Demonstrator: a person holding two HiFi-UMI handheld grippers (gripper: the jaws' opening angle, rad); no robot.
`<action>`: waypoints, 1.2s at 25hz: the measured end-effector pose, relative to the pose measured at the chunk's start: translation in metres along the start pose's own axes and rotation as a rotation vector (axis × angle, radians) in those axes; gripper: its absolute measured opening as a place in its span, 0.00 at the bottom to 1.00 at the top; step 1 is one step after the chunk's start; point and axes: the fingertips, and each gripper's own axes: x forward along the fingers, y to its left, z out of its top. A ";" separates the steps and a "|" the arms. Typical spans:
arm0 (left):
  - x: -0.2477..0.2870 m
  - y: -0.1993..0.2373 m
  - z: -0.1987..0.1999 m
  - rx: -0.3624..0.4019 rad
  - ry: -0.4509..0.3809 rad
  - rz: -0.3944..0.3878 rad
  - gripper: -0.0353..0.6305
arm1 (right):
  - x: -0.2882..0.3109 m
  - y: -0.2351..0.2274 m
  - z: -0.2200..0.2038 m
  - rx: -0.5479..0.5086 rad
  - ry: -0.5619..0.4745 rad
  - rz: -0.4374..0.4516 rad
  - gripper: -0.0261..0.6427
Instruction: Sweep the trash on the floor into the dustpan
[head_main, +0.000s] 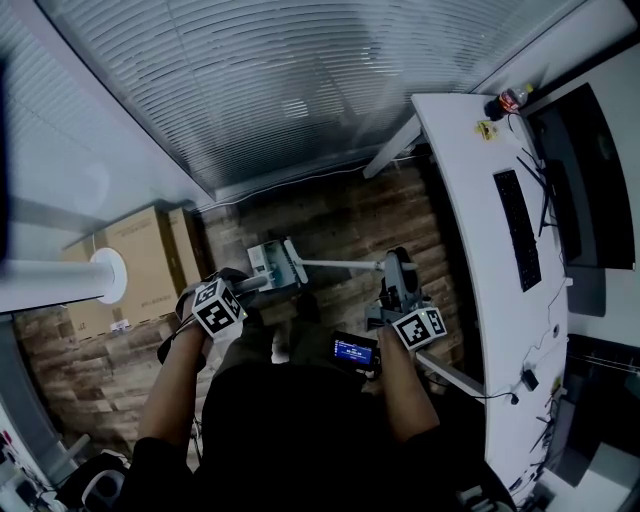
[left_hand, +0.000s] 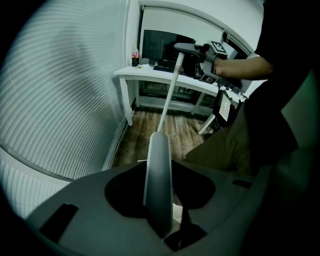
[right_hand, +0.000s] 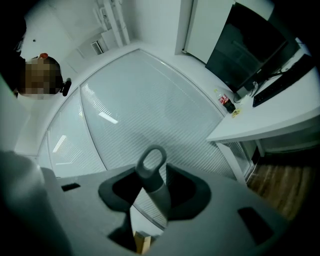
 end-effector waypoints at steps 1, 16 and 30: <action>0.000 -0.001 0.001 -0.002 -0.001 0.000 0.23 | -0.001 -0.002 0.001 0.009 -0.007 -0.002 0.25; -0.001 -0.002 -0.001 -0.014 0.014 -0.002 0.23 | -0.005 0.000 0.030 -0.023 -0.089 -0.005 0.22; 0.000 -0.005 0.000 -0.012 0.015 -0.010 0.23 | 0.020 0.020 0.051 -0.252 -0.146 -0.065 0.20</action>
